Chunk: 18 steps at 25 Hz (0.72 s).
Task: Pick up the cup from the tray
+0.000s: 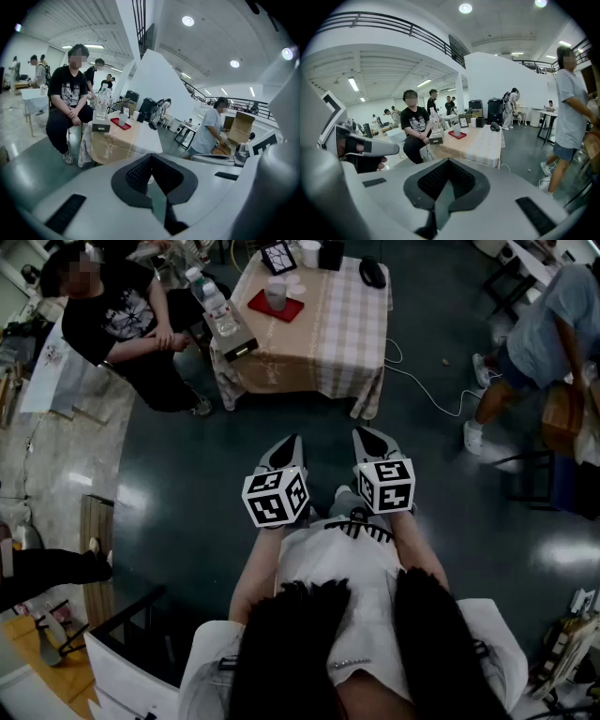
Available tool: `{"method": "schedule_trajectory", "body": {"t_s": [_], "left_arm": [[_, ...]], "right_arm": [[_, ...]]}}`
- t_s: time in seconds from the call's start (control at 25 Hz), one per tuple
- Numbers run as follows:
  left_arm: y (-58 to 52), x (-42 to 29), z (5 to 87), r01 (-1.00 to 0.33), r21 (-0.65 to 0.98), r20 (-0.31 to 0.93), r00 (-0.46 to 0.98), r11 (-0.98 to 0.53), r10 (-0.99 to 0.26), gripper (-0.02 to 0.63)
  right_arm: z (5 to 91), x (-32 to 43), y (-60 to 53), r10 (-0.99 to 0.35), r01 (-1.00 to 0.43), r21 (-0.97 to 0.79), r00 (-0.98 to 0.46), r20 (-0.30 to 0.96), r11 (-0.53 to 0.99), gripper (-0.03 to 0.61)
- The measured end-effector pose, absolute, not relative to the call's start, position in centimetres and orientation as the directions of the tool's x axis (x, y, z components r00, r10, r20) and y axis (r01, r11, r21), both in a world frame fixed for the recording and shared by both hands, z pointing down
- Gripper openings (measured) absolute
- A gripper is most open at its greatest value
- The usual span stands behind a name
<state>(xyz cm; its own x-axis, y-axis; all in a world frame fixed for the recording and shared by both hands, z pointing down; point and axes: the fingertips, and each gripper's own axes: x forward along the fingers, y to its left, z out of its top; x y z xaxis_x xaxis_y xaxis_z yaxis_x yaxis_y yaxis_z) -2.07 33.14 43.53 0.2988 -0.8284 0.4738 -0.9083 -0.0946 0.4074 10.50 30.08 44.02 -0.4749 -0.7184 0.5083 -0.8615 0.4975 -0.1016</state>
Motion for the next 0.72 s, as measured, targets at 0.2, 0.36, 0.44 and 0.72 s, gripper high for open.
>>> {"method": "schedule_trajectory", "body": {"t_s": [0.2,0.36,0.44,0.72], "left_arm": [[33.1,-2.2,43.5,-0.911,0.401,0.476,0.296,-0.095,-0.828,0.006],[33.0,-2.0,43.7,-0.911,0.4,0.483,0.301,-0.098,-0.822,0.006],[33.1,-1.9,43.8,-0.912,0.397,0.486,0.301,-0.1,-0.82,0.006],[32.7,-1.2,44.0,-0.915,0.392,0.498,0.299,-0.097,-0.814,0.006]], "right_arm": [[44.0,10.3,30.0,-0.719,-0.862,-0.102,-0.475,0.507,0.497,0.006],[44.1,10.4,30.0,-0.72,-0.863,-0.102,-0.474,0.507,0.496,0.006],[44.1,10.4,30.0,-0.72,-0.863,-0.103,-0.474,0.507,0.495,0.006],[44.1,11.1,29.6,-0.714,-0.859,-0.169,-0.498,0.492,0.483,0.006]]}}
